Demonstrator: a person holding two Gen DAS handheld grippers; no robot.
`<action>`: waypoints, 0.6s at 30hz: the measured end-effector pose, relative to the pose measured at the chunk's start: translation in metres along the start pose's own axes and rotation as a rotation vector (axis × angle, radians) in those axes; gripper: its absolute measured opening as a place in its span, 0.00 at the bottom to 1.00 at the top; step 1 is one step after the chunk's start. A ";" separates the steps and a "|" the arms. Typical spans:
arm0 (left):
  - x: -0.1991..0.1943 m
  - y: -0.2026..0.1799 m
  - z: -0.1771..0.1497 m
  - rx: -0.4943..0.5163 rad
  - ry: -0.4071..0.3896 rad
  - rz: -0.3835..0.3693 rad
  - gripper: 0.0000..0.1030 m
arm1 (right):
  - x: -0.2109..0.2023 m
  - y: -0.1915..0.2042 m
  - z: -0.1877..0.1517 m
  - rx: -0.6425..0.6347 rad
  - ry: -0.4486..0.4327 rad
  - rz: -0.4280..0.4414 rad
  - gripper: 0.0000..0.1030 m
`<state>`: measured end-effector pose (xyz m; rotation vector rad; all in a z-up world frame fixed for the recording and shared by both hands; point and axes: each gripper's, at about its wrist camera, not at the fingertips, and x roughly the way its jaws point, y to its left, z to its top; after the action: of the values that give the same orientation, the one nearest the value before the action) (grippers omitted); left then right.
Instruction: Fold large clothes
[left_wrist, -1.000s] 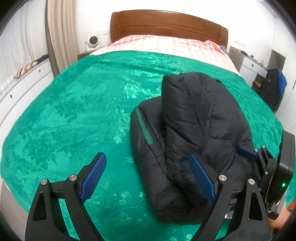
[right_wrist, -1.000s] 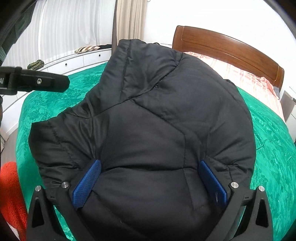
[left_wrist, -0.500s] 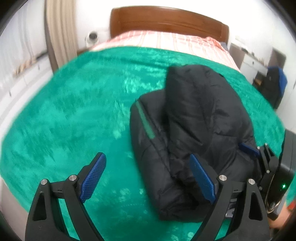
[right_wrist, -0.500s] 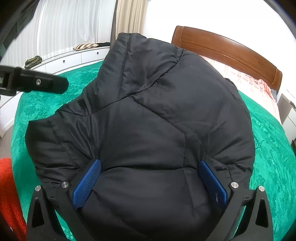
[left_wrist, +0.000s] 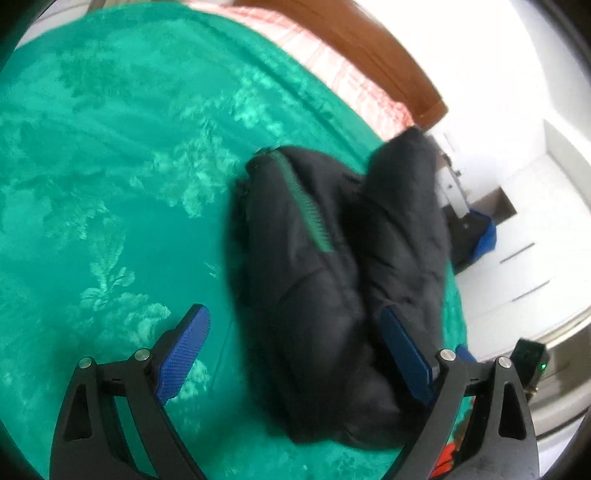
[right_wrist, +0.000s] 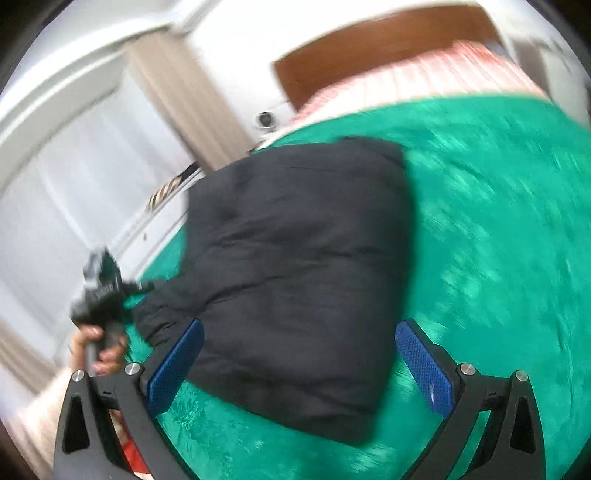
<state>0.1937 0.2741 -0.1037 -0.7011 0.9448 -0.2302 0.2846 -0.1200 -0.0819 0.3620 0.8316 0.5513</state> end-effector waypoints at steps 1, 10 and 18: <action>0.008 0.004 0.002 -0.022 0.017 -0.015 0.91 | 0.000 -0.020 0.002 0.061 0.011 0.018 0.99; 0.068 0.027 0.015 -0.122 0.134 -0.176 0.99 | 0.058 -0.100 -0.001 0.381 0.136 0.349 0.98; 0.116 0.000 0.035 -0.019 0.246 -0.161 0.97 | 0.156 -0.069 0.044 0.268 0.271 0.364 0.92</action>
<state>0.2894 0.2354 -0.1669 -0.7792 1.1264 -0.4577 0.4258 -0.0871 -0.1810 0.7038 1.1145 0.8425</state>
